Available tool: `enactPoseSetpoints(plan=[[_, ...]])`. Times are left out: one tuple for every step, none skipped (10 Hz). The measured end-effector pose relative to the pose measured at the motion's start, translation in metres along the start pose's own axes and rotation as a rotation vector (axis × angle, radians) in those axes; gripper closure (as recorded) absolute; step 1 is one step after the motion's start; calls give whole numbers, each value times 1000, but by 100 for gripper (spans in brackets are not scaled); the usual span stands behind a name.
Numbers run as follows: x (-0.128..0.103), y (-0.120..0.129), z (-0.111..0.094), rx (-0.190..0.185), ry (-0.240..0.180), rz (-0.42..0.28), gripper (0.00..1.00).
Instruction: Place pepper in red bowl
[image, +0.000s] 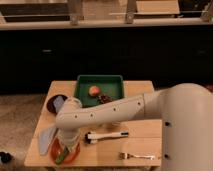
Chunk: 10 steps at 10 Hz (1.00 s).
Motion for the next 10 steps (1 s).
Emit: enactPoseSetpoints(plan=[[1,-5,1,12,-34,-2,100],[2,-9,1,19,-51,-3,100],[4,-13,1,24,-69,-3,100],[5,-17,1,31,-87,-5,100],[6,-21,0,39,-101,-5,100],[9,-23,-1,45,-111,-3,100],[9,-26,-3,50,-120,-6,100],[9,-28,-4,53,-126,-9,100],[8,-30,-5,56,-135,-17,100],[8,-30,-6,56,-140,-23,100]])
